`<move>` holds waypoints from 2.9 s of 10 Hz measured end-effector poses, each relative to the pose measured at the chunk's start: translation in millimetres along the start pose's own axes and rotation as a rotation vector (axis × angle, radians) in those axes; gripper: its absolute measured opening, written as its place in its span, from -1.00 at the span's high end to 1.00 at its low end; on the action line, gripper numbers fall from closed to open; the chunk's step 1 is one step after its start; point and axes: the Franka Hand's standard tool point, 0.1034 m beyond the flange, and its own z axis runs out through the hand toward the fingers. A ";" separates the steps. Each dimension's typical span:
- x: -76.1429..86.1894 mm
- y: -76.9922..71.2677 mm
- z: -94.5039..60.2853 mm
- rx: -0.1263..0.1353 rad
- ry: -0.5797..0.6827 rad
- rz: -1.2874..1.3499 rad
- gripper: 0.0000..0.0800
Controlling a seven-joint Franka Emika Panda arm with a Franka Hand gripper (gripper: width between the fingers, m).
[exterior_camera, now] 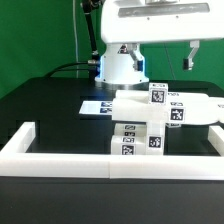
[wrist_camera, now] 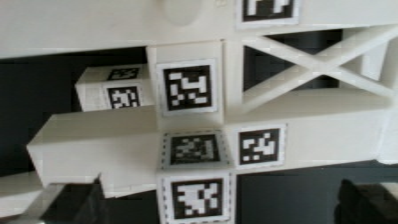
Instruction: Assemble chair
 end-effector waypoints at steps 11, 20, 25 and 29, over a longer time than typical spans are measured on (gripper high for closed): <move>-58.6 -3.4 4.1 0.023 -0.113 0.052 -0.62; -115.1 -7.5 41.0 0.001 -0.113 0.081 -0.62; -136.5 -5.2 53.3 -0.017 -0.114 0.080 -0.62; -148.9 -8.0 67.4 -0.034 -0.121 0.057 -0.62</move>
Offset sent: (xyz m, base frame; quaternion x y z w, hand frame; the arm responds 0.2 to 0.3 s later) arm 0.0000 0.0000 0.0000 0.0000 0.0000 0.0000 1.0000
